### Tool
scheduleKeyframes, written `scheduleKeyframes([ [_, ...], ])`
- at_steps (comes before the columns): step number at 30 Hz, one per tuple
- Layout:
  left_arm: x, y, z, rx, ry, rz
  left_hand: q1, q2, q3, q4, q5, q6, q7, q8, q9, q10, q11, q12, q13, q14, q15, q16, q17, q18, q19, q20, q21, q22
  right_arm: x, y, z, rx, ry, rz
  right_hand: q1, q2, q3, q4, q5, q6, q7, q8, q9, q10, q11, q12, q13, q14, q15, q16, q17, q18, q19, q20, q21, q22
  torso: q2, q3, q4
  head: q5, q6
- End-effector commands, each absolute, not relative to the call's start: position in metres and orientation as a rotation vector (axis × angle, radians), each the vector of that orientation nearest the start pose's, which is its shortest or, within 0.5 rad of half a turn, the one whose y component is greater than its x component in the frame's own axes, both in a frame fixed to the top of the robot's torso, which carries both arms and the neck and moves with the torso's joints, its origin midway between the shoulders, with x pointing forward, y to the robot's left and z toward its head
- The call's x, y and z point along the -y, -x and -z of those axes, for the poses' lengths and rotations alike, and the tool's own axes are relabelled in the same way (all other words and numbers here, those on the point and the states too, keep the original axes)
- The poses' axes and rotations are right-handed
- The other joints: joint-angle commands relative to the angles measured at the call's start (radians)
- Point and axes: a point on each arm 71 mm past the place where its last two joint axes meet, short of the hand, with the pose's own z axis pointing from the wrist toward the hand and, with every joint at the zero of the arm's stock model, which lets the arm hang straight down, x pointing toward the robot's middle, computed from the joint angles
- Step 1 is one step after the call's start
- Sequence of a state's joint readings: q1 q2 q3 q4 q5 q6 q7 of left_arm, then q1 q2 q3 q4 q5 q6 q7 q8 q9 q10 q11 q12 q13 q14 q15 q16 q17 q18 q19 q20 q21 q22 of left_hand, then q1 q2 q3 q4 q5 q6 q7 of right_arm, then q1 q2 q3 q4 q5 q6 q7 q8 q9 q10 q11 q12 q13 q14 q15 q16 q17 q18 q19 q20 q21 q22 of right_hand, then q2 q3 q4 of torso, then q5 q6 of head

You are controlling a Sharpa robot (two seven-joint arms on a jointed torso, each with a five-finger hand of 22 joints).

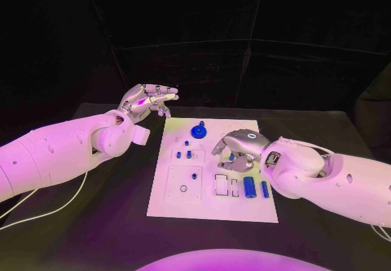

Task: Assemble the parts on the task board

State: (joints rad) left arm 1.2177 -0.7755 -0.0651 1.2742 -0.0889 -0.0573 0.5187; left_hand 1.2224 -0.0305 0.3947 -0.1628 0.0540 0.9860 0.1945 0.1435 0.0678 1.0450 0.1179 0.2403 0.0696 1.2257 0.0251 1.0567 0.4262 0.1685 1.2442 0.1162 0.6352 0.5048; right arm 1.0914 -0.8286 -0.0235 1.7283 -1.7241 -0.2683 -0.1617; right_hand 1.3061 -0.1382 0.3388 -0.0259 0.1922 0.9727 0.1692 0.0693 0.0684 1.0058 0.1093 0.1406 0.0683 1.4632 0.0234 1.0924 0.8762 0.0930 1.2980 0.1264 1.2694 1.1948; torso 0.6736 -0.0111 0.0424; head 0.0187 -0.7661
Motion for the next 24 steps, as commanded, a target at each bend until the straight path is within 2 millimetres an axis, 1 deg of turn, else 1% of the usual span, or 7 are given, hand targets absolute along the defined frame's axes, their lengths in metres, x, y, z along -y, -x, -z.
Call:
scheduleKeyframes([
  [1,-0.238,-0.527,0.181,-1.393,0.916,1.671,0.000,0.002,-0.007,0.000,-0.003,-0.006,-0.002,0.006,0.000,-0.007,0.000,0.006,-0.001,-0.004,0.001,-0.004,-0.001,0.014,-0.005,0.005,-0.006,-0.001,0.151,-0.428,0.202,-1.715,0.387,-0.600,-0.009,-0.005,-0.027,0.005,-0.006,-0.009,-0.006,-0.005,-0.002,-0.018,-0.002,0.009,-0.002,-0.004,-0.005,0.003,-0.009,0.007,0.004,-0.002,-0.004,-0.006,0.001,0.0005,-0.0027,-0.010,0.007],
  [6,-0.237,-0.527,0.181,-1.397,0.915,1.676,0.006,0.006,-0.006,-0.003,-0.003,-0.007,-0.002,0.008,0.000,-0.010,0.000,0.008,-0.001,-0.005,0.000,-0.004,-0.002,0.014,-0.005,0.005,-0.007,-0.002,0.176,-0.437,0.200,-1.751,0.372,-0.497,-0.001,-0.009,-0.102,0.020,0.000,-0.040,-0.009,-0.006,-0.002,-0.055,0.000,0.024,-0.002,-0.008,-0.004,-0.007,-0.035,0.010,-0.004,-0.002,-0.020,-0.023,0.001,0.0012,0.0002,-0.014,0.011],
  [9,-0.238,-0.527,0.181,-1.398,0.915,1.677,0.007,0.006,-0.006,-0.003,-0.003,-0.007,-0.002,0.008,0.000,-0.010,0.000,0.008,-0.001,-0.005,0.000,-0.003,-0.002,0.014,-0.005,0.005,-0.007,-0.002,0.182,-0.440,0.199,-1.759,0.372,-0.478,0.008,-0.005,-0.128,0.026,0.001,-0.047,-0.009,-0.005,-0.002,-0.064,0.002,0.032,-0.002,-0.009,-0.004,-0.008,-0.041,0.011,-0.005,-0.002,-0.024,-0.026,0.001,0.0012,0.0000,-0.015,0.012],
  [10,-0.238,-0.527,0.182,-1.398,0.916,1.677,0.007,0.006,-0.006,-0.003,-0.003,-0.007,-0.002,0.008,0.000,-0.010,0.000,0.008,-0.001,-0.005,0.000,-0.003,-0.002,0.014,-0.005,0.005,-0.007,-0.002,0.182,-0.440,0.199,-1.759,0.372,-0.476,0.019,0.002,-0.150,0.031,0.002,-0.049,-0.009,-0.005,-0.001,-0.071,0.002,0.040,-0.001,-0.010,-0.003,-0.011,-0.049,0.012,-0.007,-0.001,-0.028,-0.030,0.002,0.0013,-0.0003,-0.015,0.013],
  [14,-0.238,-0.527,0.182,-1.400,0.916,1.678,0.007,0.006,-0.006,-0.003,-0.003,-0.007,-0.002,0.008,0.000,-0.010,0.000,0.008,-0.001,-0.005,0.000,-0.003,-0.002,0.014,-0.005,0.005,-0.007,-0.002,0.182,-0.442,0.200,-1.763,0.379,-0.475,0.029,0.007,-0.163,0.033,0.003,-0.051,-0.010,-0.005,-0.001,-0.076,0.002,0.046,-0.001,-0.010,-0.003,-0.012,-0.054,0.012,-0.008,-0.001,-0.031,-0.034,0.001,0.0023,0.0007,-0.014,0.014],
  [17,-0.238,-0.527,0.182,-1.401,0.917,1.678,0.008,0.006,-0.007,-0.004,-0.003,-0.007,-0.002,0.008,0.000,-0.010,0.000,0.009,-0.001,-0.006,0.000,-0.003,-0.003,0.014,-0.005,0.005,-0.008,-0.003,0.180,-0.444,0.201,-1.768,0.389,-0.479,0.042,0.017,-0.170,0.032,0.003,-0.049,-0.011,-0.003,0.000,-0.077,0.001,0.053,-0.001,-0.011,-0.003,-0.012,-0.058,0.013,-0.008,-0.001,-0.033,-0.036,0.001,0.0006,0.0011,-0.015,0.015],
  [24,-0.238,-0.527,0.183,-1.402,0.918,1.675,0.008,0.006,-0.007,-0.004,-0.003,-0.008,-0.002,0.008,0.000,-0.011,0.001,0.009,-0.001,-0.006,0.001,-0.003,-0.003,0.014,-0.005,0.005,-0.008,-0.003,0.171,-0.445,0.203,-1.770,0.414,-0.505,0.067,0.043,-0.177,0.030,0.003,-0.035,-0.016,0.000,0.001,-0.053,-0.005,0.082,0.000,-0.008,-0.008,-0.005,-0.057,0.012,-0.003,-0.004,-0.031,-0.032,0.002,-0.0001,0.0015,-0.013,0.014],
])
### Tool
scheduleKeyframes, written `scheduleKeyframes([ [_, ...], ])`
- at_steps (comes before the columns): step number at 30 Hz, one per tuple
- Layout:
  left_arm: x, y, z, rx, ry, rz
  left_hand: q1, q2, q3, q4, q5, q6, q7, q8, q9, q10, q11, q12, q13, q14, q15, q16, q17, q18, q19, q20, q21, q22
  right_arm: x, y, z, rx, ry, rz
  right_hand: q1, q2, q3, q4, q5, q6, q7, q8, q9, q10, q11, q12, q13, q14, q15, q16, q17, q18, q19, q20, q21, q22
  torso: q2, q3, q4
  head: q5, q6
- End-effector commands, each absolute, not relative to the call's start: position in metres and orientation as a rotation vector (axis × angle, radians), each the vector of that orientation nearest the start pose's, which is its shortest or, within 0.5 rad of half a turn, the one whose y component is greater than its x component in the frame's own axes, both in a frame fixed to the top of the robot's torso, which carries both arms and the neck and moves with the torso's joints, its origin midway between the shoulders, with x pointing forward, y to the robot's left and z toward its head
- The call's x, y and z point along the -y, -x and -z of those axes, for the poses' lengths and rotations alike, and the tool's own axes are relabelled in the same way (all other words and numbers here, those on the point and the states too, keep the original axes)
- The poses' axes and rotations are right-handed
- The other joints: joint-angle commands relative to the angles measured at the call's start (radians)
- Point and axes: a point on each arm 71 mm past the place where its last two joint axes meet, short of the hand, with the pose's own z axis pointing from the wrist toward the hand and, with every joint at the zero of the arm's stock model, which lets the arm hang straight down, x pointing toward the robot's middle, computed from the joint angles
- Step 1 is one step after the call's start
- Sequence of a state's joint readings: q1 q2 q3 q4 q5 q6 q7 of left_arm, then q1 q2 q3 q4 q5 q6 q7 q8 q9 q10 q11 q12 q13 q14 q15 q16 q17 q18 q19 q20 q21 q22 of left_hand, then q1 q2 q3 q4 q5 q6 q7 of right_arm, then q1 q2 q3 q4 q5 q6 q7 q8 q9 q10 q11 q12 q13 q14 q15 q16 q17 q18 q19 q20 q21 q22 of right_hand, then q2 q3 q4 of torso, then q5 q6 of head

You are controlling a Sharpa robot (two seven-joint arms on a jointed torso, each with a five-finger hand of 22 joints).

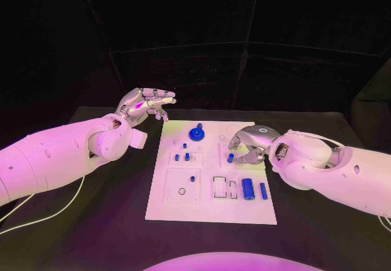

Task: Assemble the parts on the task board

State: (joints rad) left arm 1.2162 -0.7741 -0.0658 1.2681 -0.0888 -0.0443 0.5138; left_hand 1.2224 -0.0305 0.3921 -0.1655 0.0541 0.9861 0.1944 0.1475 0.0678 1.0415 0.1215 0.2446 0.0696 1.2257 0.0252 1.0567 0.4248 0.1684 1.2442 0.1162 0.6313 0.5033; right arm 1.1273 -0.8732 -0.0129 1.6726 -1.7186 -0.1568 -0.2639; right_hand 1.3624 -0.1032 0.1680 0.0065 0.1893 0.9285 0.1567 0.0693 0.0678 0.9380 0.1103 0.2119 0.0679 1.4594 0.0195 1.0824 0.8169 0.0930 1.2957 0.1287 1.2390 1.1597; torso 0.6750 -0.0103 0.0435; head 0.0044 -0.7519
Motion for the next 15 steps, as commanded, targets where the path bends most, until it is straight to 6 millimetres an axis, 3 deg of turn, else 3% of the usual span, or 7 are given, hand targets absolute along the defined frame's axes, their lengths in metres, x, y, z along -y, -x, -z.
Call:
scheduleKeyframes([
  [1,-0.2379,-0.5271,0.1829,-1.402,0.918,1.675,0.007,0.005,-0.006,-0.001,-0.003,-0.008,-0.001,0.005,0.000,-0.007,-0.003,0.006,-0.001,-0.006,0.001,-0.003,-0.002,0.014,-0.004,0.005,-0.004,-0.002,0.1700,-0.4453,0.2034,-1.772,0.417,-0.508,0.013,0.011,-0.006,-0.002,0.007,0.011,-0.004,0.000,0.002,0.020,-0.007,0.014,0.001,-0.004,-0.005,0.007,0.004,0.011,0.001,-0.007,0.001,0.005,0.000,-0.0010,0.0002,0.002,-0.001],
  [6,-0.2375,-0.5273,0.1832,-1.403,0.918,1.675,0.007,0.005,-0.006,-0.001,-0.003,-0.008,-0.001,0.005,0.000,-0.007,-0.003,0.006,-0.001,-0.006,0.001,-0.003,-0.002,0.014,-0.004,0.005,-0.004,-0.002,0.1670,-0.4464,0.2084,-1.825,0.434,-0.519,0.032,0.040,0.012,-0.003,-0.002,0.017,0.001,-0.002,0.000,0.091,-0.016,0.035,-0.004,0.004,-0.013,0.029,0.024,0.005,0.022,-0.014,0.023,0.030,0.001,-0.0013,-0.0001,0.001,-0.003],
  [15,-0.2375,-0.5276,0.1840,-1.405,0.920,1.674,0.007,0.005,-0.006,-0.001,-0.003,-0.008,-0.001,0.005,0.000,-0.007,-0.003,0.006,-0.001,-0.006,0.001,-0.003,-0.002,0.014,-0.004,0.005,-0.004,-0.002,0.1673,-0.4486,0.2128,-1.859,0.446,-0.512,0.040,0.049,0.057,0.001,-0.007,0.068,0.001,0.010,0.004,0.165,-0.022,0.016,-0.006,0.017,-0.017,0.078,0.074,-0.007,0.055,-0.019,0.066,0.081,0.001,0.0001,-0.0013,0.003,-0.003],
])
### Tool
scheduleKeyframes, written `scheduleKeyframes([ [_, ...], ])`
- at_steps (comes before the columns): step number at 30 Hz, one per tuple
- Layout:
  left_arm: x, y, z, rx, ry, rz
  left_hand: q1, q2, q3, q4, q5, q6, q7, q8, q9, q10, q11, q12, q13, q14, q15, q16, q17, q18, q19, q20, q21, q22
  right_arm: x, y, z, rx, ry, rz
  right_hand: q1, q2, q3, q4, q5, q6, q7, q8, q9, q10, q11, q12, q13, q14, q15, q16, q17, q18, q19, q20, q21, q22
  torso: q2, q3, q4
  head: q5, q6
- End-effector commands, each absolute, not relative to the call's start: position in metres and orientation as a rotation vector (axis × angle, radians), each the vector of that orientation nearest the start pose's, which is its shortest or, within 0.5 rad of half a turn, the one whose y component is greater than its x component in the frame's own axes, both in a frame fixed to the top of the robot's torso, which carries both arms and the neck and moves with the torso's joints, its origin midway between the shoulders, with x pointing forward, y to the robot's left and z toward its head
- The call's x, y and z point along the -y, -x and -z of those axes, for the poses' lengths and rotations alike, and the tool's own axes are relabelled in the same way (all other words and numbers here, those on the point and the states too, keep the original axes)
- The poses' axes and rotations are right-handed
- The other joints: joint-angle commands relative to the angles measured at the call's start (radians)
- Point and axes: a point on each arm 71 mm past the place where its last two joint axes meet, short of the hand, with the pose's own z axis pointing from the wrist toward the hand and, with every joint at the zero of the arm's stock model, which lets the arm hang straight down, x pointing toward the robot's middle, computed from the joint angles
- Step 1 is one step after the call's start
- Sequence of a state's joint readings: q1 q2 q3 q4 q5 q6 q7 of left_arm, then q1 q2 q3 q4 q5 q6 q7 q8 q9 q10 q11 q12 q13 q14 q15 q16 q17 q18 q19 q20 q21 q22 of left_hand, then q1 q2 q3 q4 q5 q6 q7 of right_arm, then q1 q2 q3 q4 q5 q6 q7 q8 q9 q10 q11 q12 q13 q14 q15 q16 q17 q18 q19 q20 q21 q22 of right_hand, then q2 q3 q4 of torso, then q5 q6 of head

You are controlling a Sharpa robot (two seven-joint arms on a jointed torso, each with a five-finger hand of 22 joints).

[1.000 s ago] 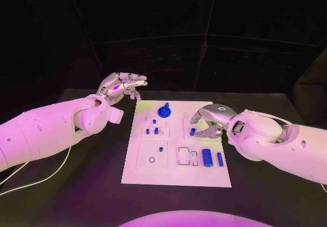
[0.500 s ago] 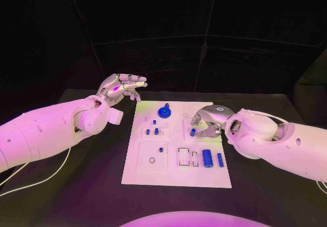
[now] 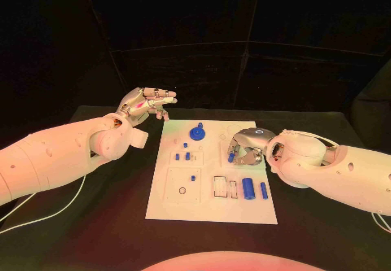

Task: Assemble the parts on the task board

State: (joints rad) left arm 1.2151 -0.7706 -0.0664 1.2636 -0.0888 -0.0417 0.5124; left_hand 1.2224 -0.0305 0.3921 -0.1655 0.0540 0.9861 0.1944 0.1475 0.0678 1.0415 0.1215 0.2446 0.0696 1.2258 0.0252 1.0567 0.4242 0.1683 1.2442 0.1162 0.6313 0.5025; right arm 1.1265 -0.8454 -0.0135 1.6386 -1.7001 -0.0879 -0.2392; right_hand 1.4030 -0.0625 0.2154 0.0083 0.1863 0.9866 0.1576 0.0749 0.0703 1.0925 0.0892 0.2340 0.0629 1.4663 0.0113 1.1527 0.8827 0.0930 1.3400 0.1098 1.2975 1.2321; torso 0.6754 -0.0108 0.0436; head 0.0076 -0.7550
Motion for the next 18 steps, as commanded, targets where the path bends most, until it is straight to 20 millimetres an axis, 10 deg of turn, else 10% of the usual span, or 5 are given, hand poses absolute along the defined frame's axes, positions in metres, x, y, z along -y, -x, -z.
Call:
scheduleKeyframes([
  [1,-0.2376,-0.5276,0.1841,-1.405,0.920,1.673,0.007,0.006,-0.007,-0.001,-0.003,-0.008,-0.001,0.005,0.000,-0.008,-0.002,0.006,-0.001,-0.006,0.001,-0.003,-0.001,0.014,-0.004,0.005,-0.005,-0.001,0.1673,-0.4486,0.2129,-1.859,0.447,-0.511,0.001,0.010,0.016,-0.001,-0.005,0.017,-0.001,0.007,0.002,0.018,-0.002,-0.009,-0.001,0.011,-0.010,0.012,0.012,-0.008,0.014,0.000,0.011,0.013,0.000,0.0004,-0.0011,0.000,0.000],
  [18,-0.2383,-0.5282,0.1851,-1.407,0.922,1.670,0.007,0.006,-0.007,-0.001,-0.003,-0.008,-0.001,0.005,0.000,-0.008,-0.002,0.006,-0.001,-0.006,0.001,-0.003,-0.001,0.014,-0.004,0.005,-0.005,-0.001,0.1594,-0.4498,0.2082,-1.786,0.423,-0.550,-0.018,-0.009,0.078,0.013,-0.024,0.061,0.000,0.003,-0.001,0.069,-0.006,-0.065,-0.001,0.010,-0.013,0.042,0.031,-0.015,0.029,-0.005,0.036,0.042,0.000,-0.0001,-0.0009,-0.003,-0.005],
])
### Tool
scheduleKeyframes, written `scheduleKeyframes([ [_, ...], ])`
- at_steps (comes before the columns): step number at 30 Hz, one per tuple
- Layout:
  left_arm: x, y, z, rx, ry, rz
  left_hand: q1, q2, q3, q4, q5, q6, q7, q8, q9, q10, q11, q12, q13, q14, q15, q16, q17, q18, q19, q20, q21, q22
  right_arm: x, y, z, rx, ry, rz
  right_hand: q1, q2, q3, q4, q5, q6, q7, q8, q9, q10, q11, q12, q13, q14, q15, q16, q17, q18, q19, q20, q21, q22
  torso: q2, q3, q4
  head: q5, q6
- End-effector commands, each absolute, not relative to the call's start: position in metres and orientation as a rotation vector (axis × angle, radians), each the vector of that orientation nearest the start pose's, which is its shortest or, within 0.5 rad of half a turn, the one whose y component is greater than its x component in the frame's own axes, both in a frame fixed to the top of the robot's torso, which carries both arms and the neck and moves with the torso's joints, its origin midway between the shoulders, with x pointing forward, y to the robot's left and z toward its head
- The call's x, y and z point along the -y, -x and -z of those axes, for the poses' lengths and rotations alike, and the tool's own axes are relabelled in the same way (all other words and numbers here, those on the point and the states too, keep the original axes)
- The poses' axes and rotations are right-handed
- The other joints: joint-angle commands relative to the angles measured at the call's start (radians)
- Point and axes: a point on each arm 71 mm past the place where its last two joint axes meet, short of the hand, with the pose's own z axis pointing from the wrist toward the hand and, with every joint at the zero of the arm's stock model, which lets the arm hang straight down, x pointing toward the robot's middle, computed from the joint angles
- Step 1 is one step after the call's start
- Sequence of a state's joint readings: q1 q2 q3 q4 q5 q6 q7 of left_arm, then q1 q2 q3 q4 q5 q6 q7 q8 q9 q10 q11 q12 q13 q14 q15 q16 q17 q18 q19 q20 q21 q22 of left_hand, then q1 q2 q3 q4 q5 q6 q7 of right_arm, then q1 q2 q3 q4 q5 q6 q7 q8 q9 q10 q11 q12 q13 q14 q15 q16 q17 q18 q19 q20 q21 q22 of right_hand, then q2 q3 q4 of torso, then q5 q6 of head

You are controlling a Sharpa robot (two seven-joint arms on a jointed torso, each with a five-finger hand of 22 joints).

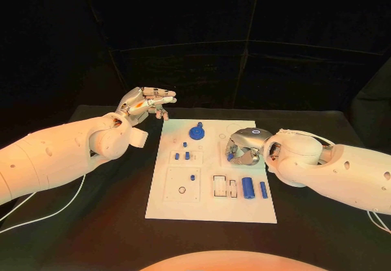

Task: Assemble the parts on the task board

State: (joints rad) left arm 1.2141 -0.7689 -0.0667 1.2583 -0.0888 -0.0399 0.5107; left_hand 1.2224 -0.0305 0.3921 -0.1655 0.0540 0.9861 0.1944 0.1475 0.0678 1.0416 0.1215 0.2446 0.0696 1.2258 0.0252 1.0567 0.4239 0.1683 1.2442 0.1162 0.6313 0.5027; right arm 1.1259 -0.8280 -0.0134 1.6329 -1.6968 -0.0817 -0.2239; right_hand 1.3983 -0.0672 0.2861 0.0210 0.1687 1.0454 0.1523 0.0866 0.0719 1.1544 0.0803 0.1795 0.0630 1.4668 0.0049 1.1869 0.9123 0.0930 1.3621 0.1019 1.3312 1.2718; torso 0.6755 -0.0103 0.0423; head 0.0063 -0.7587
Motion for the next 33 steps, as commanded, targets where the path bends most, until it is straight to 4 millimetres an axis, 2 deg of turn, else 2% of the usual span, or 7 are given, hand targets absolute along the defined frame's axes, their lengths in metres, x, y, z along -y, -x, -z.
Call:
scheduleKeyframes([
  [1,-0.2384,-0.5283,0.1851,-1.407,0.922,1.670,0.007,0.006,-0.007,-0.001,-0.003,-0.008,-0.001,0.005,0.000,-0.008,-0.002,0.006,-0.001,-0.006,0.001,-0.003,-0.001,0.014,-0.004,0.005,-0.005,-0.001,0.1594,-0.4500,0.2080,-1.783,0.419,-0.550,-0.017,-0.010,0.008,0.002,-0.006,-0.001,0.009,-0.012,-0.004,0.006,0.006,-0.016,-0.001,0.010,-0.005,0.009,0.002,-0.015,0.006,0.004,0.003,0.003,0.000,-0.0008,0.0005,-0.002,-0.002],
  [7,-0.2387,-0.5284,0.1854,-1.410,0.923,1.669,0.007,0.006,-0.008,-0.001,-0.003,-0.009,-0.001,0.006,0.000,-0.008,-0.002,0.007,0.000,-0.006,0.001,-0.003,-0.001,0.014,-0.004,0.005,-0.005,-0.002,0.1594,-0.4509,0.2075,-1.773,0.404,-0.544,-0.026,-0.034,0.014,0.006,-0.008,-0.024,0.024,-0.024,-0.007,-0.004,0.018,-0.037,-0.001,0.006,0.005,0.011,-0.003,-0.014,0.002,0.012,0.001,0.001,0.000,-0.0011,0.0010,-0.002,-0.005],
  [10,-0.2389,-0.5285,0.1855,-1.411,0.924,1.669,0.007,0.006,-0.008,-0.001,-0.003,-0.009,-0.001,0.006,0.000,-0.008,-0.002,0.007,0.000,-0.006,0.001,-0.003,-0.001,0.014,-0.004,0.005,-0.005,-0.002,0.1592,-0.4509,0.2076,-1.775,0.403,-0.542,-0.026,-0.037,0.015,0.006,-0.008,-0.028,0.025,-0.024,-0.007,-0.004,0.019,-0.040,0.000,0.005,0.006,0.011,-0.004,-0.014,0.002,0.013,0.001,0.001,0.000,-0.0008,0.0006,-0.001,-0.005],
  [12,-0.2390,-0.5284,0.1856,-1.411,0.924,1.668,0.007,0.006,-0.008,-0.001,-0.003,-0.009,-0.001,0.006,0.000,-0.009,-0.002,0.008,0.000,-0.007,0.001,-0.003,-0.002,0.014,-0.004,0.005,-0.005,-0.002,0.1591,-0.4508,0.2078,-1.776,0.404,-0.542,-0.022,-0.035,0.021,0.006,-0.007,-0.025,0.023,-0.021,-0.006,0.002,0.018,-0.039,0.001,0.006,0.006,0.013,-0.001,-0.014,0.003,0.014,0.003,0.003,0.000,-0.0008,0.0003,-0.001,-0.006],
  [16,-0.2391,-0.5284,0.1856,-1.412,0.925,1.668,0.007,0.006,-0.008,-0.001,-0.003,-0.009,-0.001,0.006,0.000,-0.009,-0.002,0.008,0.000,-0.007,0.001,-0.003,-0.002,0.014,-0.004,0.005,-0.005,-0.002,0.1589,-0.4507,0.2078,-1.776,0.404,-0.543,-0.004,-0.021,0.048,0.000,-0.011,0.007,0.010,-0.004,0.001,0.037,0.006,-0.030,0.005,0.008,-0.003,0.026,0.014,-0.017,0.012,0.010,0.015,0.018,0.000,-0.0010,0.0003,-0.001,-0.006],
  [22,-0.2393,-0.5284,0.1858,-1.414,0.925,1.668,0.007,0.006,-0.008,-0.001,-0.003,-0.009,-0.001,0.006,0.000,-0.009,-0.002,0.008,0.000,-0.007,0.001,-0.003,-0.002,0.014,-0.004,0.005,-0.005,-0.002,0.1599,-0.4512,0.2070,-1.762,0.401,-0.531,0.051,0.017,0.121,-0.036,-0.036,0.059,-0.009,0.020,0.009,0.092,-0.015,-0.020,0.013,0.010,-0.021,0.040,0.026,-0.023,0.028,-0.006,0.037,0.043,-0.001,-0.0001,0.0009,-0.001,-0.007],
  [33,-0.2397,-0.5284,0.1862,-1.419,0.928,1.667,0.007,0.006,-0.008,-0.001,-0.003,-0.009,-0.001,0.006,0.000,-0.009,-0.002,0.008,0.000,-0.007,0.001,-0.003,-0.002,0.014,-0.004,0.005,-0.005,-0.002,0.1566,-0.4479,0.2028,-1.724,0.399,-0.559,0.036,0.002,0.154,-0.052,-0.046,0.071,-0.011,0.021,0.009,0.110,-0.018,-0.031,0.016,0.010,-0.023,0.045,0.027,-0.025,0.033,-0.011,0.046,0.054,-0.001,-0.0002,-0.0005,-0.001,-0.010],
])
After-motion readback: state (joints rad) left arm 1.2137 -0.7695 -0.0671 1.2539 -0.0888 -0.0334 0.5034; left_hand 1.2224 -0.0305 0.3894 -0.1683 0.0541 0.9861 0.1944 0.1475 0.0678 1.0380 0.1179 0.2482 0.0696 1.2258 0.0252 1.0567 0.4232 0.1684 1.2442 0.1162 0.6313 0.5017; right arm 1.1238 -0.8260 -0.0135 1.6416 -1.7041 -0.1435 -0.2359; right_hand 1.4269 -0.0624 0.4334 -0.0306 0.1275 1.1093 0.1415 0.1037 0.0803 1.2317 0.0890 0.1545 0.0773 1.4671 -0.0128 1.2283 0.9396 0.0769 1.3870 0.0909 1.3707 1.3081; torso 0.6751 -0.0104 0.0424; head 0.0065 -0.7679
